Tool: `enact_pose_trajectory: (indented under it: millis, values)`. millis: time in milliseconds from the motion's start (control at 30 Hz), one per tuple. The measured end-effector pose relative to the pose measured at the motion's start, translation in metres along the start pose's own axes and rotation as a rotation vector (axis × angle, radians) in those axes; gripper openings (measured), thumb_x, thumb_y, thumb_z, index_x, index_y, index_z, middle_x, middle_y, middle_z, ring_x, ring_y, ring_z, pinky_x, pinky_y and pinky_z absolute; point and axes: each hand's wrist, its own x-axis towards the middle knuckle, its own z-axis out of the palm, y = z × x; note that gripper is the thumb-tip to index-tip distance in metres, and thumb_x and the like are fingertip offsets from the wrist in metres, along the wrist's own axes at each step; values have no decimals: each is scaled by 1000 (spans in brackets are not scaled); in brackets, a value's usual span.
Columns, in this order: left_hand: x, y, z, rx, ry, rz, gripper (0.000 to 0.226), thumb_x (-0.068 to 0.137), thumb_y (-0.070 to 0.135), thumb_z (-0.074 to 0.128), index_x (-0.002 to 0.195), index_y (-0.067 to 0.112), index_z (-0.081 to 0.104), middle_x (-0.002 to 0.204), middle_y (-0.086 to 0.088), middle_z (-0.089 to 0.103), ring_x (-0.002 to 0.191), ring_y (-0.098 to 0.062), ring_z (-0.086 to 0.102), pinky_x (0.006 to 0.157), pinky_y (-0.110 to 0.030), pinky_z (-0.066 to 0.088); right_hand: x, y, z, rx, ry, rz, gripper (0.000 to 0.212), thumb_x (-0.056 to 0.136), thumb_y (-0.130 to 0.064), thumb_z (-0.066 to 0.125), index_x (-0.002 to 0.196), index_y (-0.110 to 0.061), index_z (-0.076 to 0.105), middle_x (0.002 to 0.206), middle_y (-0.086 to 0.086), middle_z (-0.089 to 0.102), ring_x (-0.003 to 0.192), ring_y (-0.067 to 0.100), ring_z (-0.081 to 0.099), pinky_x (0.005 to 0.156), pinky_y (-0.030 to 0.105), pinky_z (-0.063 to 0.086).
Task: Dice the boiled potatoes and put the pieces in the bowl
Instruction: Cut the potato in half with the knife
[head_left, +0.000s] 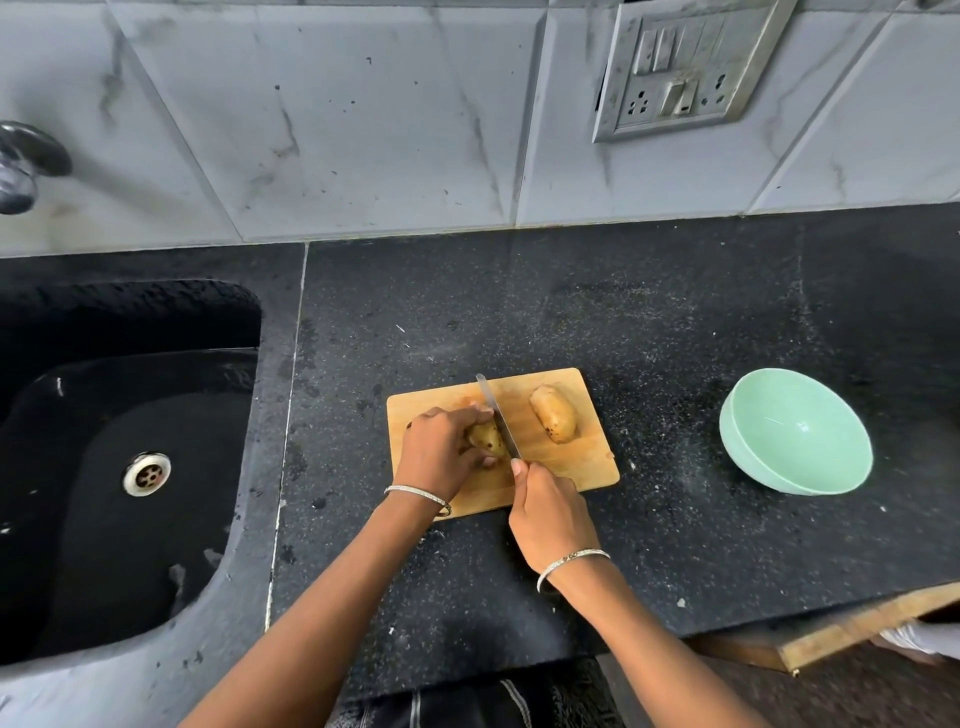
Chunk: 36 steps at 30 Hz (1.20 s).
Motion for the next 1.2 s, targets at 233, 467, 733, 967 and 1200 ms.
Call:
enact_pose_trajectory:
  millis: [233,467,733,967,1200]
  values:
    - [0,0,2,5,22,-16,47,73,21,79,117,32,67,93,-2,71,91,-22,64,81,-31,49,11,-13,-7,-39,-58,47,49,105,-42,23,103,-9,59,103,17,63,98,40,60,77,42,47]
    - [0,-1,4,-68,16,-35,51,67,20,84,113,30,65,92,1,72,87,-21,67,80,-37,54,-31,9,-2,-79,-59,52,49,104,-44,20,110,-14,58,104,15,66,100,40,63,76,42,47]
    - [3,10,-11,128,-49,72,70,67,27,85,127,38,52,114,2,58,90,-19,63,78,-34,53,-39,13,0,-129,-20,35,47,104,-43,20,108,-14,56,103,15,67,99,38,64,73,42,48]
    - [14,20,-21,317,-211,172,45,75,24,80,115,35,64,127,0,38,101,-20,55,86,-30,50,-57,23,-13,-149,-32,43,45,104,-43,21,104,-14,57,100,12,66,96,37,64,68,40,43]
    - [13,17,-19,242,-184,152,51,73,25,81,119,35,60,124,0,45,101,-22,56,84,-32,48,-63,28,-52,-131,-2,97,46,105,-43,20,103,-16,58,99,12,62,96,39,60,68,39,37]
